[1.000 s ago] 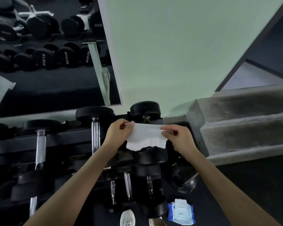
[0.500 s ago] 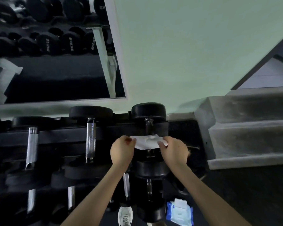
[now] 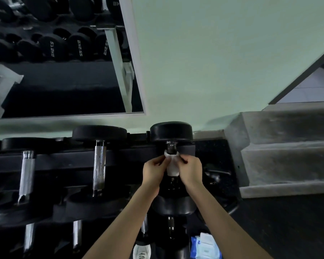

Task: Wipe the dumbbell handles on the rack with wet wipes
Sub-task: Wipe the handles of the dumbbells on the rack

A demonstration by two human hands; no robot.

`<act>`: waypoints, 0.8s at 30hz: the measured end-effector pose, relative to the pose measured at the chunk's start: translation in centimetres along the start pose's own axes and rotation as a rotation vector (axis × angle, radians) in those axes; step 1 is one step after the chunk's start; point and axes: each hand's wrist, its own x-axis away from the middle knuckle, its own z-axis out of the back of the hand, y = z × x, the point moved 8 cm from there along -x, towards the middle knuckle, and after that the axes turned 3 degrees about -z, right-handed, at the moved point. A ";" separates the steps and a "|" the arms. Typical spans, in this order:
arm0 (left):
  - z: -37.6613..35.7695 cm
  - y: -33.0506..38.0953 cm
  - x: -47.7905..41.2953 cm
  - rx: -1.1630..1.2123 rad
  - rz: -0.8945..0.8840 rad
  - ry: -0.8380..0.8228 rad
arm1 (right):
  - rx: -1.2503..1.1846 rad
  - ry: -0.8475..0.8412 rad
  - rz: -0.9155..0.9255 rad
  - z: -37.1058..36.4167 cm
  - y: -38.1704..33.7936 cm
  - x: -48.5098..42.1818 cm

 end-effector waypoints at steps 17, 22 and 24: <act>-0.6 -0.6 -1.6 0.229 0.104 0.131 | -0.144 0.113 -0.111 -0.5 -0.6 0.9; -1.4 0.0 -2.2 0.330 0.181 0.095 | -0.574 -0.005 -0.277 -1.2 -0.8 -0.7; -1.5 0.0 -2.2 0.312 0.177 0.097 | -0.578 0.010 -0.261 -1.1 -0.9 -1.4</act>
